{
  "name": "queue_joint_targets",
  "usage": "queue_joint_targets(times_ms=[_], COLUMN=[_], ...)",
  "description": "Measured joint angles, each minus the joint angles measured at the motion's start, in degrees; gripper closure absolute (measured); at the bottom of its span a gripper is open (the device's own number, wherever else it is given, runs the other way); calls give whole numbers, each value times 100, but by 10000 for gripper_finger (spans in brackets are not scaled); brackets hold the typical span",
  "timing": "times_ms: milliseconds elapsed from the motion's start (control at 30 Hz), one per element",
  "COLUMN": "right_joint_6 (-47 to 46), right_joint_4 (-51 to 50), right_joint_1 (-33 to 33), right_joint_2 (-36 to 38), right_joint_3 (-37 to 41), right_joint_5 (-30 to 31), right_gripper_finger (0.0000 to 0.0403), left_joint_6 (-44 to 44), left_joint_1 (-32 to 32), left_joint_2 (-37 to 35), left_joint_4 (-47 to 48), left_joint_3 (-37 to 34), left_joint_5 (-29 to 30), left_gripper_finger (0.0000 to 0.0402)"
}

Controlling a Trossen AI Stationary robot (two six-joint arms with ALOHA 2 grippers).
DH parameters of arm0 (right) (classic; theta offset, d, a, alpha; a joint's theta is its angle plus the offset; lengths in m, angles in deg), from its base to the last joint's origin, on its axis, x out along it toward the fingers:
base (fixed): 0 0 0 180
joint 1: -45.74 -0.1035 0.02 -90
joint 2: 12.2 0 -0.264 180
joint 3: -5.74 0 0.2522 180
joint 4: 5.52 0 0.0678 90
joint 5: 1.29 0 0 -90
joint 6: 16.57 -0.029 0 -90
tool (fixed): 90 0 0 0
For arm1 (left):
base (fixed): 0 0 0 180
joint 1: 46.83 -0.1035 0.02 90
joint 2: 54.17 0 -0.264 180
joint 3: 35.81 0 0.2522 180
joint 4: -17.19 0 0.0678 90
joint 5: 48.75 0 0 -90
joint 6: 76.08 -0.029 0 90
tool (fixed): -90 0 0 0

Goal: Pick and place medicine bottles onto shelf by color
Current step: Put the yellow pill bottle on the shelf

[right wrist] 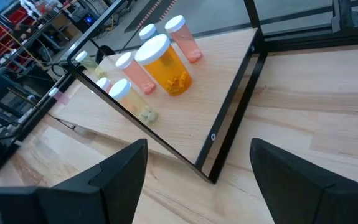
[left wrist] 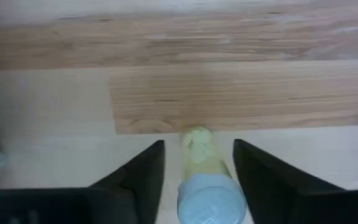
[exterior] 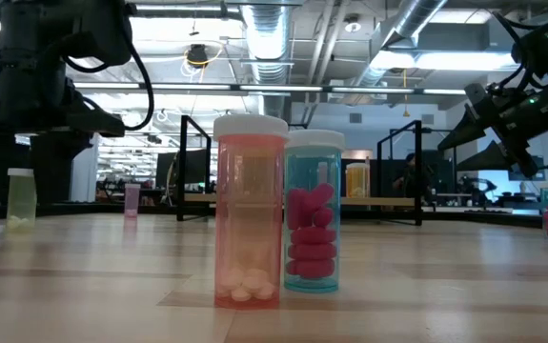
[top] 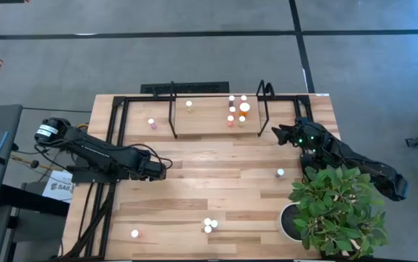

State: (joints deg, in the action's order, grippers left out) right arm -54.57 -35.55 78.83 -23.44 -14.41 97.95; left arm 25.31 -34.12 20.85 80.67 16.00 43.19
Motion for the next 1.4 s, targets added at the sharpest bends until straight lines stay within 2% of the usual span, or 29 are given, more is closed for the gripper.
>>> queue_joint_targets(times_ms=[167, 267, 533, 933, 1133, 1400], right_joint_6=[0, 0, 0, 0, 0, 2], right_joint_4=[0, 0, 0, 0, 0, 0], right_joint_1=[1, 1, -1, -1, -1, -1], right_joint_2=[0, 0, 1, 0, 2, 2], right_joint_3=[0, 0, 0, 0, 0, 2], right_joint_5=[0, 0, -1, -2, -2, -2], right_gripper_finger=[97, 97, 97, 97, 97, 97], left_joint_6=[-129, -129, -187, -1194, -2065, -3688], left_joint_1=[0, 0, -76, -598, -859, -1209], left_joint_2=[-2, -2, -2, 185, 967, 2053], left_joint_4=[-11, -49, -88, 81, 615, 1452], left_joint_3=[0, 0, 215, 797, 1682, 3331], left_joint_5=[-139, -213, -475, -658, -845, -558], left_gripper_finger=[291, 312, 312, 317, 318, 318])
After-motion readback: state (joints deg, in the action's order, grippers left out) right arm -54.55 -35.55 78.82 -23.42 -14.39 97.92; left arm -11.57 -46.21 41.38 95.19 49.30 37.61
